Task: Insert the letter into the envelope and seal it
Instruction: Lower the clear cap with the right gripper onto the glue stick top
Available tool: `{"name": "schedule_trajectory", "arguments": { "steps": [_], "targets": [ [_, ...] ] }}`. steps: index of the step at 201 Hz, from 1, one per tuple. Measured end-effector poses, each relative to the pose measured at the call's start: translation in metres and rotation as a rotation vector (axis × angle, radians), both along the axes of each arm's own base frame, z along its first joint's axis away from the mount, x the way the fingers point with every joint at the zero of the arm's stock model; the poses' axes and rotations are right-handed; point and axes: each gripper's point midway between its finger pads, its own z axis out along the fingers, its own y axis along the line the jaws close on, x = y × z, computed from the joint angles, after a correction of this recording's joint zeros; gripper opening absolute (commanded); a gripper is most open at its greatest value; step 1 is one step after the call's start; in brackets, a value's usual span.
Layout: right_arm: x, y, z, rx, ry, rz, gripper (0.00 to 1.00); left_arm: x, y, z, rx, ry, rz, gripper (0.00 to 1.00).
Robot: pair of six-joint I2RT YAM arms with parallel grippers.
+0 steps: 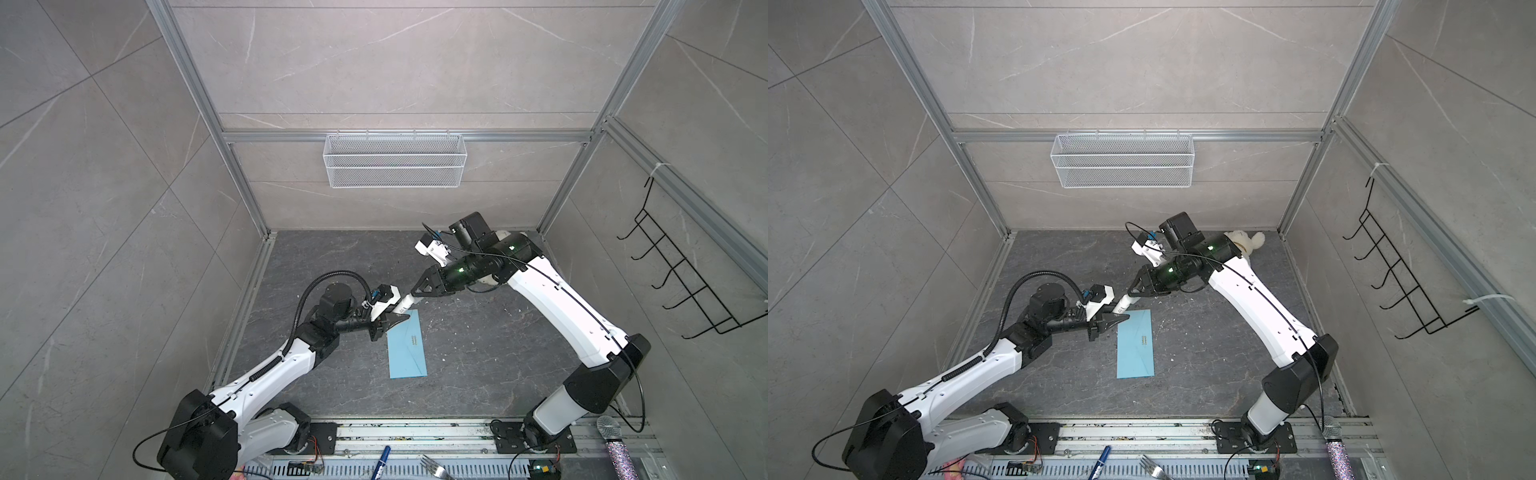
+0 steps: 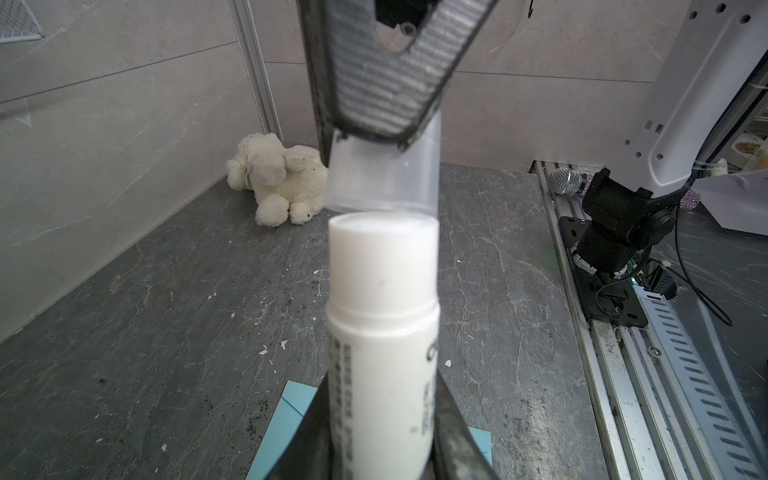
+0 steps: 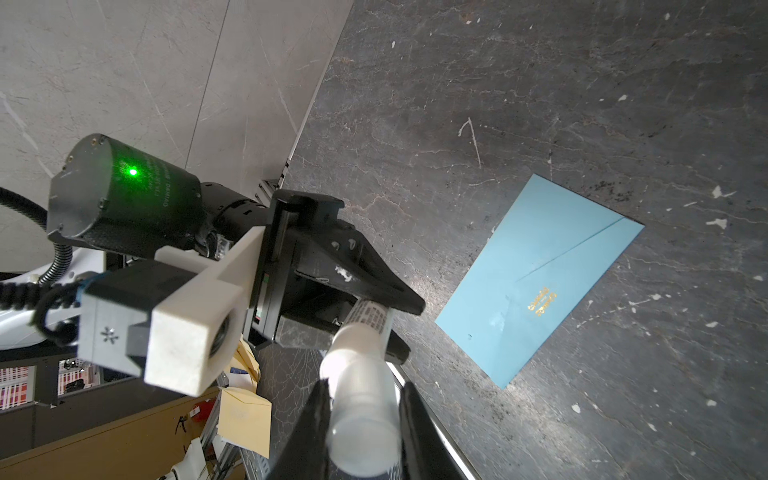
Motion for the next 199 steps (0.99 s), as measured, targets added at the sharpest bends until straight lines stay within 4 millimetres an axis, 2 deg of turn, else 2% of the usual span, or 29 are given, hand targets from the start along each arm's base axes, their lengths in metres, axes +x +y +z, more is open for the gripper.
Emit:
{"name": "schedule_trajectory", "arguments": {
  "steps": [199],
  "targets": [
    [-0.002, 0.012, -0.001, -0.034, -0.027, 0.018, 0.15, -0.003, 0.001, -0.005, 0.010, 0.027, -0.015, 0.00]
  ]
}}
